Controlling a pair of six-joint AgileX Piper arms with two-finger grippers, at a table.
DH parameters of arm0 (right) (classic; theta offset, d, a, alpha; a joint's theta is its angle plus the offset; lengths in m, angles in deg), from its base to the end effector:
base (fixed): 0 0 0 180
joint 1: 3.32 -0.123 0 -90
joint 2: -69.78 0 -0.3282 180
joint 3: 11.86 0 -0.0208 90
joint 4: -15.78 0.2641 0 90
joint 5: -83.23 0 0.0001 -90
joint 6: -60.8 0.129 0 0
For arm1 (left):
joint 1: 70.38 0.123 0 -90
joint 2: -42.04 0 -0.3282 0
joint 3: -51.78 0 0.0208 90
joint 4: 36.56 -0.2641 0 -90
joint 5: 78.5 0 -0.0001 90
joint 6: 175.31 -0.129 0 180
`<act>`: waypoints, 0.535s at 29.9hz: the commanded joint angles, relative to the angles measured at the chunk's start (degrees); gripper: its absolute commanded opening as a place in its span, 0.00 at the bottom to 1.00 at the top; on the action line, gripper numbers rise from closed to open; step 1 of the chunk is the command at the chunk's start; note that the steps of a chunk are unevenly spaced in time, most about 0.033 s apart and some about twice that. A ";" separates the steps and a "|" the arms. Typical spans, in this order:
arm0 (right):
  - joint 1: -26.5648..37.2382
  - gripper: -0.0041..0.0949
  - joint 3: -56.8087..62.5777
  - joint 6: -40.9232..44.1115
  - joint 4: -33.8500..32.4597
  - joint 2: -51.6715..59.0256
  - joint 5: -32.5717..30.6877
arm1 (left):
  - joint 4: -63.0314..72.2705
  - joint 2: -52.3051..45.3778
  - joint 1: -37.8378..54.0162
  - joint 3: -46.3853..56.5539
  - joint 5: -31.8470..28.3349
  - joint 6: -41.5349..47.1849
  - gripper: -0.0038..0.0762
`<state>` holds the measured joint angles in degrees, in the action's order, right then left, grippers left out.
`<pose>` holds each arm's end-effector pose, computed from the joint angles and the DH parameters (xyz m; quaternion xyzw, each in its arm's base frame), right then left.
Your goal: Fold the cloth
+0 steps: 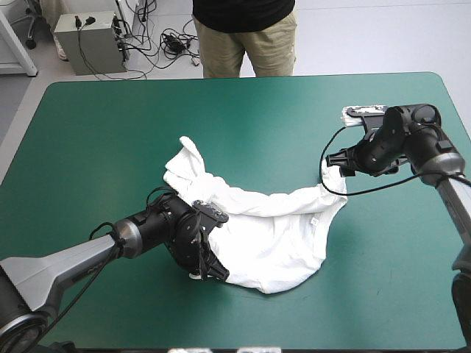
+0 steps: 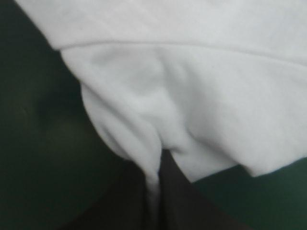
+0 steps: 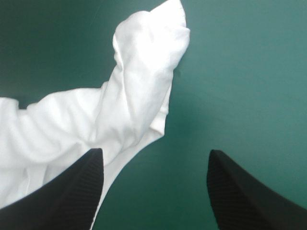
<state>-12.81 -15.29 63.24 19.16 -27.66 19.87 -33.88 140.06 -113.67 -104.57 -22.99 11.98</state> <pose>0.3510 0.0656 0.3318 -0.0525 0.9788 0.0487 0.1921 0.2061 -0.2010 0.1983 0.2967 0.9545 -0.0282 0.0139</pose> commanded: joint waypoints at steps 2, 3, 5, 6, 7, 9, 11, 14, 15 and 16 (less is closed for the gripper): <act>0.16 0.64 -1.48 -0.52 0.09 -2.45 5.81 | -2.06 1.68 -0.01 1.08 -2.93 -1.32 0.04; 0.16 0.63 -1.48 -0.52 0.09 -3.48 5.95 | -2.06 1.68 -0.01 1.08 -2.93 -1.32 0.04; 0.16 0.63 -1.48 -0.52 -0.01 -5.10 5.95 | -2.06 1.68 -0.01 1.08 -2.83 -1.32 0.04; 0.16 0.63 -1.48 -0.12 -0.01 -5.79 6.03 | -2.06 1.68 -0.01 1.08 -2.83 -1.32 0.04; 0.16 0.63 -1.48 -0.12 -0.01 -6.30 6.17 | -2.06 1.68 -0.01 1.08 -2.83 -1.32 0.04; 0.16 0.63 -1.48 -0.12 -0.01 -7.46 6.61 | -2.06 1.68 -0.01 1.08 -2.72 -1.32 0.04; 0.16 0.63 -1.48 -0.12 -0.01 -8.67 6.88 | -2.06 1.68 -0.01 1.08 -2.72 -1.32 0.04; 0.16 0.63 -1.48 -0.12 0.10 -11.10 7.23 | -2.19 1.68 -0.01 1.08 -2.85 -1.41 0.04; 0.16 0.63 -1.48 -0.12 0.23 -11.99 7.50 | -2.19 1.68 -0.01 1.08 -2.85 -1.53 0.04; 0.16 0.63 -1.48 -0.12 0.53 -12.87 7.63 | -2.19 1.68 -0.01 1.08 -2.85 -1.53 0.04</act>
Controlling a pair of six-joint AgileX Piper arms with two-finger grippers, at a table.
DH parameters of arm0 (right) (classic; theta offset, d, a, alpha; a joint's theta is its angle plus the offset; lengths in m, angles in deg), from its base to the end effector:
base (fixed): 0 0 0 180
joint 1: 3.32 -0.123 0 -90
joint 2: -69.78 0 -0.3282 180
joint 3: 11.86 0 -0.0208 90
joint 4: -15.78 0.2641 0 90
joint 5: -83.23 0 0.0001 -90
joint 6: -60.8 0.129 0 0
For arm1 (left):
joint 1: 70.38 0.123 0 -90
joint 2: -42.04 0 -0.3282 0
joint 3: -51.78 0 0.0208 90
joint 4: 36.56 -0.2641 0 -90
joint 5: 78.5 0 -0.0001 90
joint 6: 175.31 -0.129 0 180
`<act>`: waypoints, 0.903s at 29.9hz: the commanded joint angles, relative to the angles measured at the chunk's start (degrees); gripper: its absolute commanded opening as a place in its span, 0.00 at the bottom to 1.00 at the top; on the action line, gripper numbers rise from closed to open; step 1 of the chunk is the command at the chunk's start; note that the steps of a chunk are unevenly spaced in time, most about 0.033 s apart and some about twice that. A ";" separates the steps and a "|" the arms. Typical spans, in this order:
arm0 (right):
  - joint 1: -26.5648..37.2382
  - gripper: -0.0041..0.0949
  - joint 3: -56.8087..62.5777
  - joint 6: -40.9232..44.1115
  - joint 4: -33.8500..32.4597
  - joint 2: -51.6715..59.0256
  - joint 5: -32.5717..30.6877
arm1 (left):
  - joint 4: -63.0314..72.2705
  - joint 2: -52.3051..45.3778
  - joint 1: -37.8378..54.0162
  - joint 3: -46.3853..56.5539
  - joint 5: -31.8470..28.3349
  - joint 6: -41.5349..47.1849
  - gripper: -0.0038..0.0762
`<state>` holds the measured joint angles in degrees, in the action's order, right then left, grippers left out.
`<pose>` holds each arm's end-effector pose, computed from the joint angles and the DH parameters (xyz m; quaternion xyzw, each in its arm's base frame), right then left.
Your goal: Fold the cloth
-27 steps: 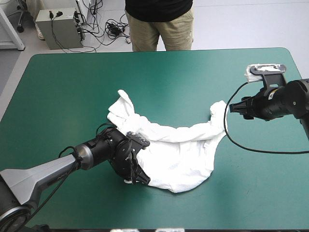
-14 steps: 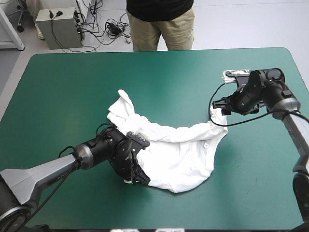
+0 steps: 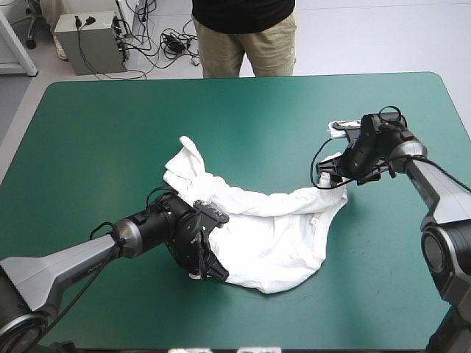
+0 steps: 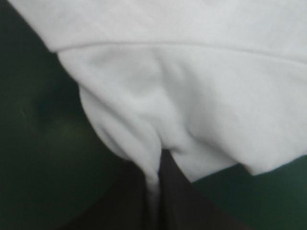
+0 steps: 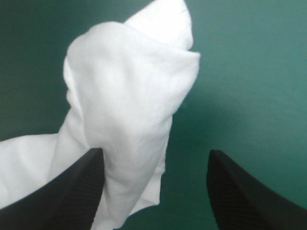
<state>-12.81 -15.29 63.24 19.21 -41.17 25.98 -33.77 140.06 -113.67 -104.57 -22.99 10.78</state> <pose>0.4026 0.0739 0.2455 -0.0482 0.9896 0.0407 0.1289 0.2059 -0.2011 0.1983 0.3062 0.9514 -0.0288 0.0138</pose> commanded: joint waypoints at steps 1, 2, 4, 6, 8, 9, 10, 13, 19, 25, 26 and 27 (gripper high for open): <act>0.16 0.63 -1.48 -0.12 0.87 -0.21 1.52 | -2.30 1.68 -0.01 1.08 -2.85 -0.33 0.04; 0.16 0.63 -1.48 -0.12 1.62 -1.04 1.52 | -2.30 1.68 -0.01 1.08 -2.74 -0.33 0.04; 0.16 0.63 -1.48 -0.12 2.92 -2.37 1.42 | -2.30 1.68 -0.01 1.08 -2.74 -0.33 0.04; 0.16 0.62 -1.48 -0.12 5.00 -3.68 1.28 | -2.30 1.68 -0.01 1.08 -2.74 -0.33 0.04; 0.16 0.54 -1.48 -0.12 7.31 -4.58 0.62 | -2.30 1.68 -0.01 1.08 -2.74 -0.33 0.04; 0.16 0.48 -1.48 -0.12 8.14 -4.92 0.00 | -2.30 1.68 -0.01 1.08 -2.74 -0.33 0.04; 0.16 0.41 -1.48 -0.36 8.53 -5.20 -0.47 | -2.30 1.68 -0.01 1.08 -2.74 -0.33 0.04; 0.16 0.08 -1.48 -1.22 9.15 -5.34 -1.78 | -2.30 1.68 -0.01 0.97 -2.52 -0.33 0.04; 0.16 0.02 -1.82 -1.88 6.69 -2.57 -3.46 | -5.61 -1.21 0.09 -1.43 0.22 0.14 0.04; 0.16 0.02 -3.76 -4.43 6.25 6.42 -6.21 | -12.20 -7.89 3.48 -13.64 6.43 1.92 0.04; 0.16 0.02 -4.46 -4.54 6.55 8.12 -6.61 | -13.10 -9.02 4.57 -17.24 7.25 1.98 0.04; 0.16 0.02 -4.99 -4.63 7.09 9.53 -6.73 | -13.51 -9.87 5.48 -19.71 7.80 1.98 0.04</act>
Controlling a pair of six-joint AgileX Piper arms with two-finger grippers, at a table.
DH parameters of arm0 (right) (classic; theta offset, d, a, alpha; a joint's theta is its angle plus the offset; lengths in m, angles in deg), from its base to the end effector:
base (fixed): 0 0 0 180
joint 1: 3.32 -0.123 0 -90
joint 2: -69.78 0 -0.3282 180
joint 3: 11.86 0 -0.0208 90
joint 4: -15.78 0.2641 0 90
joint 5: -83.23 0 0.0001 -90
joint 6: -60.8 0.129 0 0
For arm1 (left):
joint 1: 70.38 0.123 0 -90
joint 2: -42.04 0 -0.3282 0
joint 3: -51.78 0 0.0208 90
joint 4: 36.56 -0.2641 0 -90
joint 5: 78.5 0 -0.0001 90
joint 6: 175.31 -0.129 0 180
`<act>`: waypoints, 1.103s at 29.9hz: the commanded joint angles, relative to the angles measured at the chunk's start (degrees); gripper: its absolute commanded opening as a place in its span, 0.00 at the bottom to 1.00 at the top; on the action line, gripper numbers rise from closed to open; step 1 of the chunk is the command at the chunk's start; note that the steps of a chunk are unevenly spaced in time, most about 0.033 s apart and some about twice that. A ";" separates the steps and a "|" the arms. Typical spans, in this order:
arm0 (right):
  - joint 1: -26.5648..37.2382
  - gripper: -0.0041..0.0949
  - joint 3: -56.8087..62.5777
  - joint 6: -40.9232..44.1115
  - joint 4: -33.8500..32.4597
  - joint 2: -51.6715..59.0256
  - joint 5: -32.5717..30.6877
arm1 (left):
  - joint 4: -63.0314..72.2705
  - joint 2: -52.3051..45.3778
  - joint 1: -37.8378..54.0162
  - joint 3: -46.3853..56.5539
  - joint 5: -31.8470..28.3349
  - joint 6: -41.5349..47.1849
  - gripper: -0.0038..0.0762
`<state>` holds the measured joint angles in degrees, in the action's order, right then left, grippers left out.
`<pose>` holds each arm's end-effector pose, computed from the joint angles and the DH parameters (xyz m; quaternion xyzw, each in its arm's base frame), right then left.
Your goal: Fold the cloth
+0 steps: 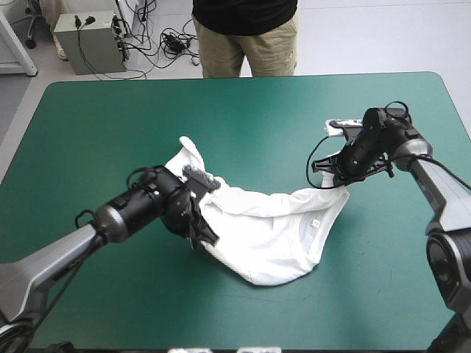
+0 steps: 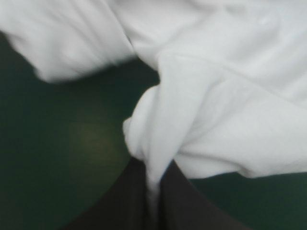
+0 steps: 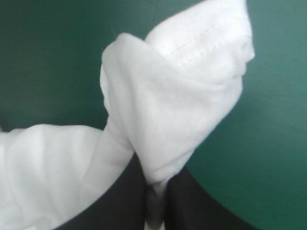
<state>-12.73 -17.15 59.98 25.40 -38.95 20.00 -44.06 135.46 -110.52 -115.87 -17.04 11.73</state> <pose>0.3886 0.0839 0.2687 -0.0595 0.9884 0.0872 0.1094 0.2451 -0.1873 0.2740 0.3061 0.9436 0.0111 0.1259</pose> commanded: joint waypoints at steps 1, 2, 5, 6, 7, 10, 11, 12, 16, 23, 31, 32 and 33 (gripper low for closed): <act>0.07 0.02 -3.87 -1.38 1.42 9.02 -0.86 | -3.24 -6.17 3.24 -10.93 2.40 1.03 0.04; 0.07 0.02 -4.84 -1.38 1.85 10.37 -1.16 | -3.24 -6.94 4.65 -14.94 2.97 0.54 0.04; 0.07 0.02 -8.50 -1.38 4.07 14.87 -2.90 | -3.24 -7.84 7.26 -24.76 6.06 -1.86 0.04; 0.07 0.02 -10.18 -1.38 4.46 16.22 -3.48 | -3.24 -7.84 7.81 -28.33 7.09 -2.90 0.04; 0.07 0.02 -12.06 -1.38 4.73 17.50 -4.24 | -3.24 -7.84 8.22 -31.15 8.15 -4.07 0.04; 0.07 0.02 -18.22 -1.38 6.25 20.34 -5.74 | -4.95 -7.84 8.35 -40.43 9.63 -4.75 0.04; 0.07 0.02 -20.25 -1.38 6.65 20.93 -6.22 | -5.18 -7.84 8.25 -43.63 9.78 -5.14 0.04; 0.07 0.02 -23.44 -1.38 6.93 21.71 -6.80 | -5.18 -7.84 8.25 -47.41 9.78 -5.46 0.04; 0.07 0.02 -34.39 -1.38 8.53 23.04 -7.79 | -4.56 -7.84 8.25 -58.72 9.78 -6.71 0.04; 0.07 0.02 -52.66 -1.38 10.79 23.13 -7.15 | 0.67 -7.84 8.25 -78.03 4.67 -10.73 0.04; 0.07 0.03 -68.28 -1.38 11.15 23.13 -5.54 | 8.92 -7.84 8.25 -90.34 -0.86 -15.24 0.04; 0.07 0.03 -69.92 -1.38 11.15 23.16 -5.54 | 9.05 -7.94 8.25 -91.34 -0.72 -15.24 0.04; 0.07 0.03 -71.24 -1.38 11.15 23.26 -5.54 | 9.29 -7.94 8.25 -91.66 -0.48 -15.24 0.04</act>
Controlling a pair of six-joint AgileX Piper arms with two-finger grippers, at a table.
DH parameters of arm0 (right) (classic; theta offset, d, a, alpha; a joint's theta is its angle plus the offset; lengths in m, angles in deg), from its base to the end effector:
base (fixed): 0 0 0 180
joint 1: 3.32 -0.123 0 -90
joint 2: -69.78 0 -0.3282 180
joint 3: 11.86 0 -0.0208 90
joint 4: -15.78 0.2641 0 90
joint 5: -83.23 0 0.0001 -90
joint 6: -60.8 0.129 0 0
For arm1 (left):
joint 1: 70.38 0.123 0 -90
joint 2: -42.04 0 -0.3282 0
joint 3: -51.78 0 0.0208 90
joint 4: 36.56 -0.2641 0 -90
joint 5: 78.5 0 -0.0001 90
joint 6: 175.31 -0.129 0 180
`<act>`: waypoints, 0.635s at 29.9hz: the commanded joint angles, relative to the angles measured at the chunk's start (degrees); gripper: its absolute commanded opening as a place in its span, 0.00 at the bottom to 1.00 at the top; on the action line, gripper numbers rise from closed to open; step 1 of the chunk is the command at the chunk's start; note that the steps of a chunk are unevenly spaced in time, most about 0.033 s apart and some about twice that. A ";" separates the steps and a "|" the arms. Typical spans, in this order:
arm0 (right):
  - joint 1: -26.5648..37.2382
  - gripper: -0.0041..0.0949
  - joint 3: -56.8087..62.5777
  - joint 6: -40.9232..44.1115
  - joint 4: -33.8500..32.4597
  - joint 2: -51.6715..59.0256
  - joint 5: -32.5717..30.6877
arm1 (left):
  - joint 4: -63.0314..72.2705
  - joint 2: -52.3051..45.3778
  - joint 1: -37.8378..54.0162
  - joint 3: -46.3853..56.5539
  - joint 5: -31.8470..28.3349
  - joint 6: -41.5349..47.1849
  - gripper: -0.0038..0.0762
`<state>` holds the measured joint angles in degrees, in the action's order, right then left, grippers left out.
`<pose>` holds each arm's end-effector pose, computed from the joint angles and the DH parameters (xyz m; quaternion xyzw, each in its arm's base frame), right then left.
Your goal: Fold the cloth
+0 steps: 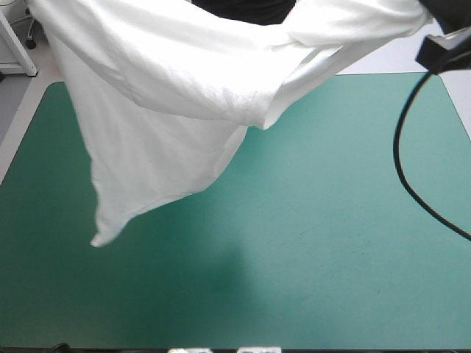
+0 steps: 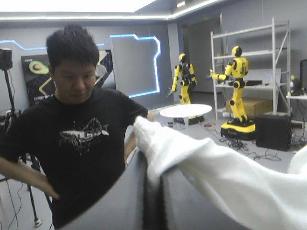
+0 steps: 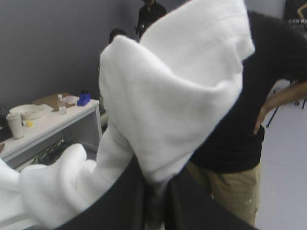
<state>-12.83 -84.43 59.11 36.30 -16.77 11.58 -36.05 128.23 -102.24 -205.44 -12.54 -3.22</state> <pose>0.1359 0.0663 0.7235 -0.1508 0.6572 0.2049 0.7095 0.1043 -0.0660 0.7480 0.2089 0.5713 -0.1685 0.7756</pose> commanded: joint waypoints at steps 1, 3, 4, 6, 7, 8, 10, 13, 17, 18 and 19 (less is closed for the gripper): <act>0.18 0.03 -5.00 -0.51 0.25 1.22 2.76 | 1.41 -0.97 -0.03 -2.10 -4.70 -0.37 0.04; 0.18 0.03 -6.07 -0.29 0.03 1.62 1.17 | 2.99 -1.38 -0.03 -2.10 -3.45 -1.08 0.04; 0.18 0.03 -6.07 0.16 0.02 2.25 0.11 | 3.94 -1.64 -0.03 -2.10 -1.96 -1.54 0.04; 0.18 0.03 -5.14 0.93 -0.28 3.80 0.11 | 4.98 -2.23 -0.03 -1.97 1.70 -2.76 0.04; 0.18 0.03 -4.49 0.63 -1.19 4.73 0.11 | 5.16 -2.59 -0.03 -1.97 4.07 -2.80 0.04; 0.18 0.03 -3.99 0.65 -2.54 5.65 0.11 | 4.61 -3.01 -0.03 -1.97 6.69 -2.80 0.04; 0.18 0.02 -1.58 1.69 -6.51 8.14 0.11 | 2.44 -4.29 -0.03 -0.63 7.83 -1.15 0.04; 0.18 0.02 7.27 2.71 -8.75 13.44 0.00 | 2.30 -7.37 -0.03 4.12 7.98 -0.70 0.04; 0.18 0.02 23.59 4.26 -9.77 21.65 0.11 | 2.43 -13.55 -0.03 19.17 7.98 0.77 0.04; 0.18 0.02 28.18 4.76 -10.17 23.48 0.11 | 1.64 -15.18 -0.03 25.41 7.87 1.30 0.04; 0.18 0.02 32.46 5.02 -10.19 25.04 0.24 | 0.96 -16.40 -0.03 29.72 7.87 1.85 0.04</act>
<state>-12.83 -60.84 63.22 28.36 5.24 11.58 -33.14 114.71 -102.24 -186.73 -6.68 -3.39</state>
